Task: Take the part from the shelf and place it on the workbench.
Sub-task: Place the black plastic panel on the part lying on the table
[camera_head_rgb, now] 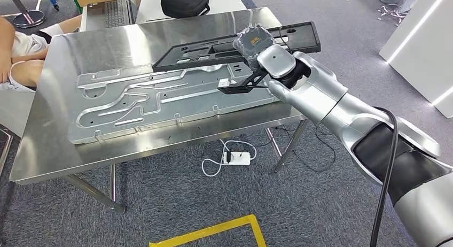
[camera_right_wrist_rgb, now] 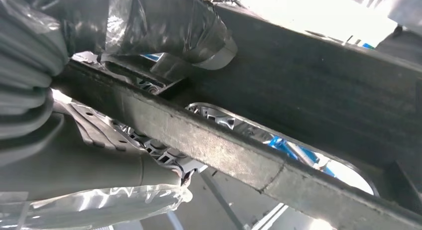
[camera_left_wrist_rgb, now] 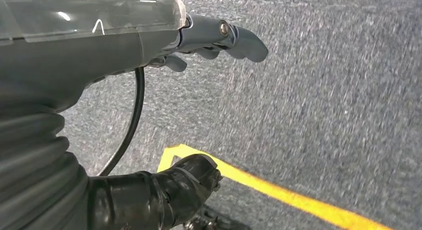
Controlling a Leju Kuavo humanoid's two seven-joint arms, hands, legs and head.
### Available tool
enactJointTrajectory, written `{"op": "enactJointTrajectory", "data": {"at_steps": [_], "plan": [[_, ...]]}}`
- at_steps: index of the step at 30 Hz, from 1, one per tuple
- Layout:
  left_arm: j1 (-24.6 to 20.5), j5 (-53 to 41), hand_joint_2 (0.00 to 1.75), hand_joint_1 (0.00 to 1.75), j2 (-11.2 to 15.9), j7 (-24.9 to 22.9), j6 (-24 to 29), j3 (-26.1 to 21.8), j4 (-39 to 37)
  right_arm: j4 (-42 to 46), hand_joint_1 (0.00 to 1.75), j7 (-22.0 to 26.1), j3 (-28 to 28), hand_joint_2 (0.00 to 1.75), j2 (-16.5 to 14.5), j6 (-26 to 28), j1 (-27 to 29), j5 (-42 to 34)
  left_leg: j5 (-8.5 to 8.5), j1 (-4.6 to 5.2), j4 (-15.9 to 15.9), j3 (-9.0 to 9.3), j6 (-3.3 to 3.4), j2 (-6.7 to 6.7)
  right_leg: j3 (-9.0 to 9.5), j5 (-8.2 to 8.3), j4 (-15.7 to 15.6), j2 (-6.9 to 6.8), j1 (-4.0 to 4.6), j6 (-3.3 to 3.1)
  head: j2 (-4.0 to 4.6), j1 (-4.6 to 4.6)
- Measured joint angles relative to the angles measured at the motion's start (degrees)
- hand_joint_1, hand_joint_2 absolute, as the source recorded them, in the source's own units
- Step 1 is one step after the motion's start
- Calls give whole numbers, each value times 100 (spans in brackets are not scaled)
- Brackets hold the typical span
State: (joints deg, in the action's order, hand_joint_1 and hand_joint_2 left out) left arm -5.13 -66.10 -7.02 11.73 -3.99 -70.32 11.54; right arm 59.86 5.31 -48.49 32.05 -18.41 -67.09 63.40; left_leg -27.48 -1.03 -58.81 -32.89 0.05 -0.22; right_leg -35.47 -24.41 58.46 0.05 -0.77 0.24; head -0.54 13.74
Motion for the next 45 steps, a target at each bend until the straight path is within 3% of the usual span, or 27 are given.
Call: {"op": "enactJointTrajectory", "data": {"at_steps": [2,4,5,6,7,9,11,16,17,19,20,21,22,23,25,26,28,31,33,35,36,37,39,41,45], "plan": [[-5,0,175,0,2,6,3,-1,0,7,175,-7,1,175,3,3,-3,-17,-210,-8,-408,-187,-32,7,76,-9,-59,-4,-17,-79,0,-2],[-1,0,175,0,10,11,6,-2,0,7,175,-16,0,175,3,2,4,-33,-489,-11,-1170,-610,-43,8,118,-49,-60,-5,10,-136,-1,-1],[6,0,175,0,14,12,6,-3,0,7,175,-19,-1,175,3,1,14,-38,-543,-11,-1465,-806,-44,8,136,-74,-53,-2,23,-152,-1,-1],[12,0,175,0,15,12,6,-5,0,7,175,-19,-1,175,3,0,25,-43,-484,-11,-1571,-917,-39,8,159,-102,-43,5,33,-159,-1,-1],[16,0,175,0,16,12,6,-6,0,7,175,-19,-1,175,3,0,31,-44,-307,-10,-1440,-908,-26,9,189,-136,-29,14,39,-157,-1,-1],[18,0,175,0,24,12,6,-9,0,7,175,-19,-1,175,3,1,32,-45,153,0,-741,-642,28,8,264,-221,6,26,50,-134,0,0],[14,0,175,0,33,11,6,-14,0,7,175,-21,-1,175,9,0,27,-45,335,22,-182,-383,73,8,297,-287,39,35,73,-87,0,0],[-1,0,175,0,33,12,6,-57,0,43,175,-22,0,175,58,-2,26,-74,292,12,36,-246,164,2,244,-416,165,25,59,61,0,1],[-2,0,175,0,33,12,6,-68,0,51,175,-22,1,175,74,-2,20,-78,287,-1,66,-207,188,2,131,-523,394,24,48,90,1,2],[-2,0,175,0,33,12,6,-83,0,54,175,-23,1,175,96,-5,21,-81,249,0,75,-160,220,-2,-279,-772,1112,21,25,141,0,2],[-1,0,175,0,33,12,6,-87,0,54,175,-23,-1,175,104,-7,34,-85,223,0,70,-139,227,-5,-493,-827,1419,21,14,160,1,2],[1,0,175,0,33,12,6,-90,0,53,175,-23,-2,175,108,-10,49,-89,191,0,62,-112,228,-8,-636,-776,1558,20,4,170,0,2],[3,0,175,0,33,12,6,-92,0,53,175,-23,-3,175,110,-10,59,-94,155,0,53,-75,225,-12,-672,-613,1481,18,-2,170,1,1],[4,0,175,0,33,12,6,-94,0,53,175,-23,-3,175,113,-11,62,-98,114,1,45,-25,219,-15,-598,-359,1197,15,-4,159,1,2],[3,0,175,0,28,11,6,-96,-1,54,175,-23,-3,175,120,-11,56,-102,37,6,45,59,191,-20,-311,79,469,7,25,104,1,1],[0,0,175,0,25,10,6,-96,-2,55,175,-23,-3,175,125,-13,44,-105,13,8,49,77,169,-22,-197,161,207,1,49,68,1,0],[-8,1,175,0,20,8,6,-97,-2,56,175,-25,-5,175,128,-15,23,-115,-8,15,68,83,117,-21,-117,123,39,0,93,9,1,-4],[-12,4,175,0,16,9,6,-97,-3,72,175,-26,-4,175,135,-11,15,-128,-110,27,-27,87,33,-9,-3,75,-76,3,44,-73,0,-5],[-14,7,175,0,19,11,6,-97,-3,86,175,-31,-4,175,136,-9,5,-140,-349,23,-576,-180,0,-8,101,35,-129,-7,21,-138,-1,-6],[-8,8,175,0,32,12,6,-97,-3,88,175,-35,-14,175,134,-10,12,-155,-577,20,-1319,-639,-22,-8,161,-25,-125,-9,26,-177,-1,-7],[0,7,175,0,37,12,6,-97,-4,89,175,-34,-21,175,134,-11,27,-162,-562,19,-1513,-802,-30,-7,195,-59,-117,-6,28,-180,-1,-6],[6,7,175,0,39,12,6,-97,-4,92,175,-34,-28,175,134,-11,41,-167,-426,15,-1495,-867,-35,-6,236,-100,-105,0,28,-174,-1,-6],[13,8,175,0,43,12,6,-97,-4,98,175,-35,-34,175,134,-11,56,-173,95,4,-869,-702,-28,1,330,-208,-57,7,23,-141,-1,-6],[14,9,175,0,49,15,6,-98,-4,102,175,-38,-35,175,135,-11,49,-174,381,13,-258,-450,-1,-1,369,-307,10,11,40,-81,0,-8],[8,19,175,0,48,17,8,-100,-4,113,175,-39,-36,175,143,-11,43,-181,335,26,-47,-350,86,-17,352,-367,31,18,45,26,0,-12]]}}
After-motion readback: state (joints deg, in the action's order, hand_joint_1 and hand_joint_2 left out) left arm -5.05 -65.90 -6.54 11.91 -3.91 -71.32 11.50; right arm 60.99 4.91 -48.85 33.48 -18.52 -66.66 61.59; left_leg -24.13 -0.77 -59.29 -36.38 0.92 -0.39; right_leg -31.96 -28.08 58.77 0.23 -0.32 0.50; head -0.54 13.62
